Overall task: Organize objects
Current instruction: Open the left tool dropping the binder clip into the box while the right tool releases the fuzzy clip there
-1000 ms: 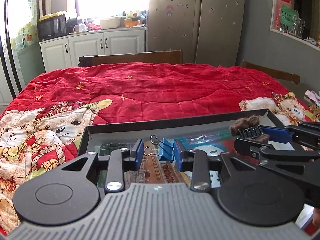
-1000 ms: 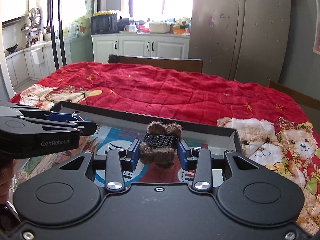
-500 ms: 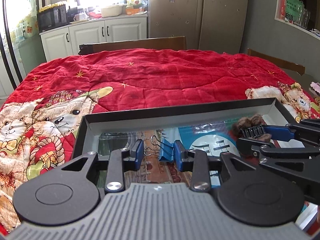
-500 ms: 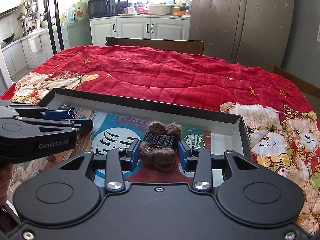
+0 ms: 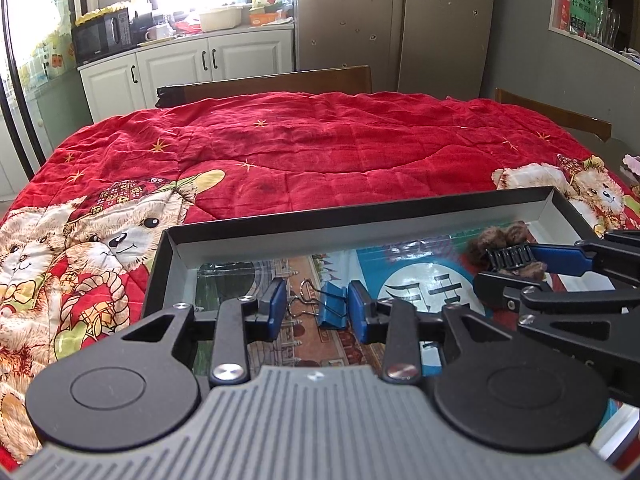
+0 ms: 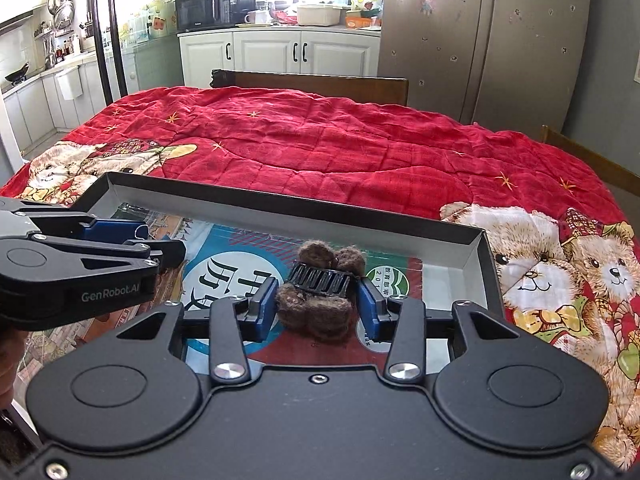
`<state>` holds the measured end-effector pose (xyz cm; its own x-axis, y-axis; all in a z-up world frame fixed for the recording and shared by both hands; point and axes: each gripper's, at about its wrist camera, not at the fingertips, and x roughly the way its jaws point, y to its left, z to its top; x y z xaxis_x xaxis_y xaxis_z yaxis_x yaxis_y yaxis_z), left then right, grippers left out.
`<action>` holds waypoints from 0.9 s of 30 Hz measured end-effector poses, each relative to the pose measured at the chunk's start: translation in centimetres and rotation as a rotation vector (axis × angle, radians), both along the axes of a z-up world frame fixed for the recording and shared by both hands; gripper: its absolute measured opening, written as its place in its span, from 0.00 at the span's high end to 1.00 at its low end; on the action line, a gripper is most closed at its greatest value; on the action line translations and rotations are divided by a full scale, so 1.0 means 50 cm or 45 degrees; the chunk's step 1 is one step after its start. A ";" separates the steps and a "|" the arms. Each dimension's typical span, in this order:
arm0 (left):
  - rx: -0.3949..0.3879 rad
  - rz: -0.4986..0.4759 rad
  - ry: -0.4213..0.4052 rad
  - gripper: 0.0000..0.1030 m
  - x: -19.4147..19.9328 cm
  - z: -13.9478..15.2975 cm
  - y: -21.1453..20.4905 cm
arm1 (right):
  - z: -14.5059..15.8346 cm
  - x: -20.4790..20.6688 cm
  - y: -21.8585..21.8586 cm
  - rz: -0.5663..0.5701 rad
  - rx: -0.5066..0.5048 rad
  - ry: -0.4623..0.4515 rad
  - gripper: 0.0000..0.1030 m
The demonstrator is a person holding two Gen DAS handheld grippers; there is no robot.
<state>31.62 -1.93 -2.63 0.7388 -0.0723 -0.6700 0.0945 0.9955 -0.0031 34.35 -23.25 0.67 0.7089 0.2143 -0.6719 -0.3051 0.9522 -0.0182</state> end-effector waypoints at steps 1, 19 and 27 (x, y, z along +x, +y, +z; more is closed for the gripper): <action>-0.002 0.000 0.000 0.51 0.000 0.000 0.000 | 0.000 0.000 0.000 0.001 0.001 -0.001 0.60; -0.010 0.020 -0.086 0.33 -0.017 0.021 0.004 | 0.011 -0.011 -0.013 -0.013 0.052 -0.058 0.53; -0.012 0.009 -0.115 0.32 -0.036 0.037 0.002 | 0.017 -0.024 -0.020 -0.025 0.053 -0.076 0.53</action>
